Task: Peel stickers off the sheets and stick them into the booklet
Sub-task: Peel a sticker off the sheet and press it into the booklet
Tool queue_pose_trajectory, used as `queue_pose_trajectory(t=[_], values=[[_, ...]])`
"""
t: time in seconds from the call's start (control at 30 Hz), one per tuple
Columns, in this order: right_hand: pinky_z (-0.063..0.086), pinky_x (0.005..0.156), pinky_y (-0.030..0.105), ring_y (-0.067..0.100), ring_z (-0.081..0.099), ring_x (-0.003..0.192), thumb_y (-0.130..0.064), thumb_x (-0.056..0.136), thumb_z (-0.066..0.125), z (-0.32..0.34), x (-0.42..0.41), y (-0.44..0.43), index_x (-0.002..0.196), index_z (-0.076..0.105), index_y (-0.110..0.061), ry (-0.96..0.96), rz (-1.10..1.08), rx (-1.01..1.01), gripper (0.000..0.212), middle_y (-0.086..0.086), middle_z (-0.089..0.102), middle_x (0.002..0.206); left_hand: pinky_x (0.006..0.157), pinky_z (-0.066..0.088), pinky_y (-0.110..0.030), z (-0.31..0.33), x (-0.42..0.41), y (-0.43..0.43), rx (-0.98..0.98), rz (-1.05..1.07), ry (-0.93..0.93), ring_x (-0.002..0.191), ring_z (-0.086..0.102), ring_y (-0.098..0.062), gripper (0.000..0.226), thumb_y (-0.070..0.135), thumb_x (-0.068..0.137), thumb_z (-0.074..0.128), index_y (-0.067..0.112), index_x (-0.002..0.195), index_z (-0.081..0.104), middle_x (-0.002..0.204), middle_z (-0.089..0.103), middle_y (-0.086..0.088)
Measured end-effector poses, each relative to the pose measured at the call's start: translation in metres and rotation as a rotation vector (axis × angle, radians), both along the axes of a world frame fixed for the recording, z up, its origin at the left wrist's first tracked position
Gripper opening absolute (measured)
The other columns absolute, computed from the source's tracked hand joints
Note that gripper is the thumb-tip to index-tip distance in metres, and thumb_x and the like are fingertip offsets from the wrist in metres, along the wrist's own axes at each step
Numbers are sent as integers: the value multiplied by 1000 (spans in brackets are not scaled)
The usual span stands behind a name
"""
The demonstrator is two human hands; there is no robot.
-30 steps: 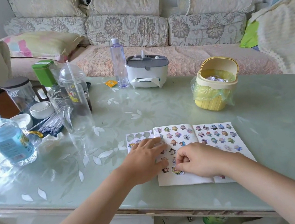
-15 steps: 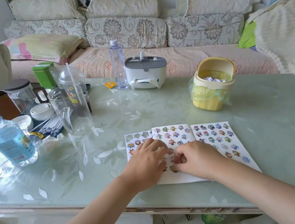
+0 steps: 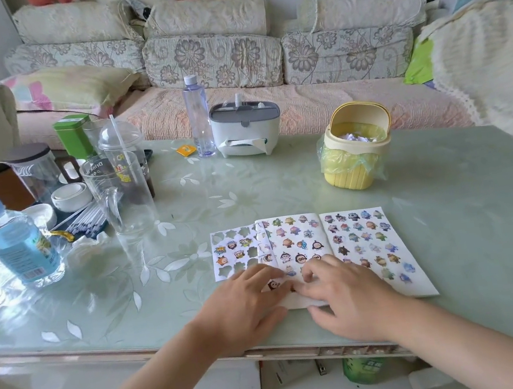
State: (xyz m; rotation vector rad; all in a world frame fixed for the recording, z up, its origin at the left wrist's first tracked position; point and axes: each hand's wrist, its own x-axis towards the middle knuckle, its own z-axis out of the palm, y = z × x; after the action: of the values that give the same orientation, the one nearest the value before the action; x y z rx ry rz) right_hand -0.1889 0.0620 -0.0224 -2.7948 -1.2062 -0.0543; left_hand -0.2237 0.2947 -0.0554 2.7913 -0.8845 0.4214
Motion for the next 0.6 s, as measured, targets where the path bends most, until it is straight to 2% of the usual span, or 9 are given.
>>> queue_pose_trajectory(t=[0.2,0.3,0.4,0.5,0.6], values=[[50,76,35,17,48,106,-47,89,42,-3,-3,-3,121,63,-30,-60,11,-21,41,-6,49,116,79,48,-28,2,-8,-1,-46,-49,-5,102,57,-18,35,41,101,49,25,128,63,121,59,2],[51,80,37,16,47,112,-47,90,43,-7,-4,-5,124,62,-33,-47,9,10,42,-6,50,120,79,51,-30,0,-8,-3,-64,-45,-7,102,58,-19,36,42,101,48,25,129,63,121,60,1],[53,80,38,13,45,111,-45,89,49,-9,-3,-9,117,68,-34,-58,6,56,36,-7,56,118,76,55,-31,-3,-9,-4,-83,-21,-13,103,60,-19,35,41,99,51,25,128,64,122,62,2],[53,89,41,15,50,117,-41,90,51,-11,-2,-11,114,70,-30,-36,33,73,33,-6,60,127,74,55,-31,-4,-8,-5,-108,-21,-22,99,62,-20,34,39,98,53,23,125,66,119,64,1],[48,97,38,14,49,122,-41,92,48,-11,-3,-10,121,67,-26,-33,58,57,37,-8,57,133,75,55,-30,-5,-7,-5,-139,-33,-24,97,62,-20,32,39,98,54,23,121,69,116,65,0]])
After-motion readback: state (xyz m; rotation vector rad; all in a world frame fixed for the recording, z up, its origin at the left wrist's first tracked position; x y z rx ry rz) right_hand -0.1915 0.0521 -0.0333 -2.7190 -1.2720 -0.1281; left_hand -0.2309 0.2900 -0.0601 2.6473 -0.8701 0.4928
